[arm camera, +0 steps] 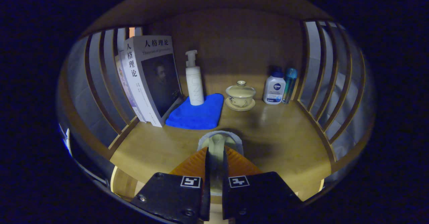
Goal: Pull open the drawer, take out the items inside it, and place them on the countertop above the cabinet.
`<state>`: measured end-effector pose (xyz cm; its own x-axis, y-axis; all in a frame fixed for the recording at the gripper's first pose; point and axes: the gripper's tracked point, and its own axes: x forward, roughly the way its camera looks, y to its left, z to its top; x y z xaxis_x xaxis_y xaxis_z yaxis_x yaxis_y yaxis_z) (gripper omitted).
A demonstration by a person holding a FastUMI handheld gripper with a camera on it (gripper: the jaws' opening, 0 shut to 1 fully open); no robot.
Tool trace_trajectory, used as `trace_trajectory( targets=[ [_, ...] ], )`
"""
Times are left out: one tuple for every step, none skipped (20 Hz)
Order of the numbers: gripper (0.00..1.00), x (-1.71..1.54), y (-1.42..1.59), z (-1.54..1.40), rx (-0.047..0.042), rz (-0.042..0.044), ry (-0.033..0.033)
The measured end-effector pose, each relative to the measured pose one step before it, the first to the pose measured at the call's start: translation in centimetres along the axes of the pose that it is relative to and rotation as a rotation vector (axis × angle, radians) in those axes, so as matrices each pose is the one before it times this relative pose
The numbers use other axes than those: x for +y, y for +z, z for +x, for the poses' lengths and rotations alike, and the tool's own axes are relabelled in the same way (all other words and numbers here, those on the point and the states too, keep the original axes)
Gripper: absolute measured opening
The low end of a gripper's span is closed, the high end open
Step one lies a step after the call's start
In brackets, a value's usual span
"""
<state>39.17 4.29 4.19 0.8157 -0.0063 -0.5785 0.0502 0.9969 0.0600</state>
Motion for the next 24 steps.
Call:
trace_trajectory(
  targets=[
    [0.17, 0.152, -0.051, 0.183, -0.00012, -0.00204, 0.00234],
    [0.17, 0.026, 0.012, 0.292, 0.00261, -0.00440, 0.00773],
    [0.17, -0.115, -0.041, 0.194, 0.00057, 0.00162, -0.00354],
    [0.20, -0.087, 0.008, 0.125, -0.00227, 0.00720, 0.00263],
    [0.21, 0.019, -0.059, 0.167, -0.00022, 0.00867, 0.00106],
    [0.23, 0.008, -0.228, 0.061, 0.00083, 0.01429, 0.00652],
    [0.23, 0.006, 0.074, 0.026, -0.00854, 0.00904, 0.00283],
    [0.23, -0.005, 0.023, 0.069, 0.00153, 0.00565, 0.00322],
    [0.24, 0.027, -0.352, -0.038, 0.00881, -0.00027, 0.00382],
    [0.26, 0.208, -0.140, -0.315, 0.00325, -0.00120, 0.01182],
    [0.27, 0.541, 0.064, 0.200, 0.00343, -0.00028, 0.02338],
    [0.38, 0.541, -0.054, -0.307, 0.00025, -0.00595, 0.01909],
    [0.49, 0.272, -0.395, -0.121, 0.00081, -0.01313, 0.00187],
    [0.60, -0.432, 0.271, -0.163, -0.00665, -0.01777, -0.02612],
    [0.71, -0.380, 0.119, -0.172, -0.01604, -0.01900, -0.02174],
    [0.81, 0.091, 0.153, -0.094, -0.01599, -0.01397, -0.00847],
    [0.81, 0.091, 0.071, -0.302, -0.00768, -0.01015, -0.00099],
    [0.81, -0.113, -0.038, -0.282, -0.00715, -0.00771, -0.00479],
    [0.81, -0.225, 0.241, -0.335, -0.01499, -0.00595, -0.00803],
    [0.81, -0.273, 0.416, -0.497, -0.02638, 0.00208, -0.00907],
    [0.81, -0.083, 0.068, -0.541, -0.02749, 0.01211, -0.00005],
    [0.81, 0.163, -0.035, -0.567, -0.02782, 0.02300, 0.01539],
    [0.81, 0.006, -0.221, -0.532, -0.01467, 0.01899, 0.00940],
    [0.82, -0.297, -0.315, -0.604, -0.01266, 0.01348, 0.00364]
  ],
)
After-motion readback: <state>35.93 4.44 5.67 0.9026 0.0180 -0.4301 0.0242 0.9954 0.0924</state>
